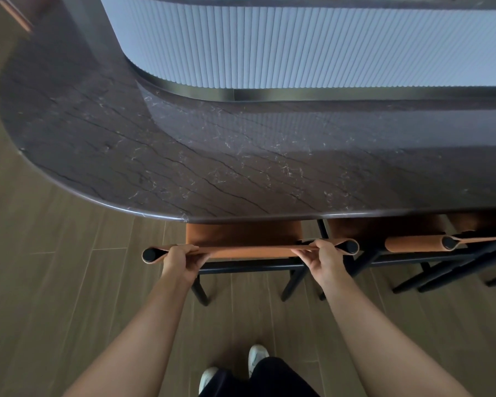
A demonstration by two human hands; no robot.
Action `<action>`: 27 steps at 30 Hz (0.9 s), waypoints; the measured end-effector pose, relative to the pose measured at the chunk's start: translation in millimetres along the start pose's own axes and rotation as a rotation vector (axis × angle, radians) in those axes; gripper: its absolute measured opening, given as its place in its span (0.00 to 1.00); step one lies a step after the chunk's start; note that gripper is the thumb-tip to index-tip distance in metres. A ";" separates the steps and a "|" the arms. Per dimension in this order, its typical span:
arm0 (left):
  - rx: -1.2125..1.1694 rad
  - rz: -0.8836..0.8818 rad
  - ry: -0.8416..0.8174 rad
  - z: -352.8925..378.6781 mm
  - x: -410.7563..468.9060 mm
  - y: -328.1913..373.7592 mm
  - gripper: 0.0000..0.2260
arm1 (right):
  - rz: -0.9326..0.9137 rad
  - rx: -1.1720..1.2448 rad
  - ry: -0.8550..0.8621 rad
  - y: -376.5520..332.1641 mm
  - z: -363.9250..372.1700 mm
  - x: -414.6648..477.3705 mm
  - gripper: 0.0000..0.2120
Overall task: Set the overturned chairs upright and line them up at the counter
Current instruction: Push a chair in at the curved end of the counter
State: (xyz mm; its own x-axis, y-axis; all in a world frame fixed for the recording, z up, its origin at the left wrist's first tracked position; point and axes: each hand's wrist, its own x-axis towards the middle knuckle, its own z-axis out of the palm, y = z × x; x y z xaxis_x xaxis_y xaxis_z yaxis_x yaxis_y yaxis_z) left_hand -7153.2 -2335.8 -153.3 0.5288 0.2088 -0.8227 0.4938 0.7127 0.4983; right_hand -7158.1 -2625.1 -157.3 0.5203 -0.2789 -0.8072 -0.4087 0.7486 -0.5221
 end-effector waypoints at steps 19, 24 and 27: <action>-0.101 0.017 -0.086 -3.6 -31.0 1.9 0.03 | 0.026 -0.142 -0.101 2.5 -4.7 -37.6 0.06; -0.248 0.065 -0.101 -16.4 -53.4 -9.2 0.05 | -0.003 -0.104 -0.175 14.9 -3.8 -62.5 0.13; -0.228 0.114 -0.161 -33.1 -69.0 -13.6 0.08 | -0.020 -0.098 -0.222 33.5 -5.5 -85.7 0.12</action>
State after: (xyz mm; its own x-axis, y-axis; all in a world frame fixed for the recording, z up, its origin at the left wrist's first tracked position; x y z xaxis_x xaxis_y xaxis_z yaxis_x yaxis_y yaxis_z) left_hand -7219.2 -2337.8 -112.4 0.6835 0.2006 -0.7018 0.2668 0.8263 0.4960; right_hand -7220.5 -2579.5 -107.1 0.6765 -0.1465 -0.7217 -0.4619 0.6788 -0.5708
